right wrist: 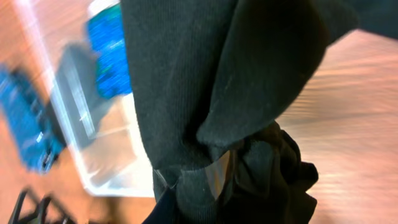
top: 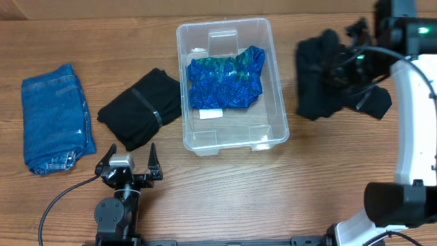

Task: Pack container
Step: 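Carry the black garment into the bin and release it, then move the right gripper to the remaining black garment and grasp it, then carry the black garment into the bin and push it down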

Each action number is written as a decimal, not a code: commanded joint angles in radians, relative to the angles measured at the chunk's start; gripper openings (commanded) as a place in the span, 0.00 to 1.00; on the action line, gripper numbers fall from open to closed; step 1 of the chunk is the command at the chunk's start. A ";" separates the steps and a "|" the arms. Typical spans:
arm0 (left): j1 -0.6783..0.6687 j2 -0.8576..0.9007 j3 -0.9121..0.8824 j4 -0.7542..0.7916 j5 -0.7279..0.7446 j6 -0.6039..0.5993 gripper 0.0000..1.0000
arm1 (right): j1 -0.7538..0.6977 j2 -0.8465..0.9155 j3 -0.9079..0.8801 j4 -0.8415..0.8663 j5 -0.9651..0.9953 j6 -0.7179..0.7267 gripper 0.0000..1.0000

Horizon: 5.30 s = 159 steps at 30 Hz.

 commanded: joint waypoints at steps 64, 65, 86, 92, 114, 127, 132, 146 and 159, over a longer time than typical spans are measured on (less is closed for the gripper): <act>0.004 -0.002 -0.004 0.003 0.008 0.026 1.00 | 0.371 -0.034 -0.086 0.310 0.502 0.123 0.98; 0.004 -0.002 -0.004 0.003 0.008 0.026 1.00 | 0.314 -0.035 -0.064 0.296 0.505 0.123 0.99; 0.004 -0.002 -0.004 0.003 0.008 0.026 1.00 | -0.325 0.343 -0.078 0.634 0.402 -0.073 1.00; 0.004 -0.002 -0.004 0.003 0.008 0.026 1.00 | -0.325 0.491 -0.080 0.636 0.375 -0.174 1.00; 0.004 -0.002 -0.004 0.003 0.008 0.026 1.00 | -0.312 0.603 -0.112 0.615 0.334 -0.277 0.81; 0.004 -0.002 -0.004 0.003 0.008 0.026 1.00 | -0.312 0.602 0.157 0.386 0.246 -0.204 0.04; 0.004 -0.002 -0.004 0.003 0.008 0.026 1.00 | -0.309 0.602 0.457 0.150 0.073 -0.204 0.04; 0.004 -0.002 -0.004 0.003 0.008 0.026 1.00 | 0.000 0.333 0.671 -0.079 -0.036 -0.121 0.04; 0.004 -0.002 -0.004 0.003 0.008 0.026 1.00 | 0.313 0.163 0.414 -0.078 0.179 -0.047 0.04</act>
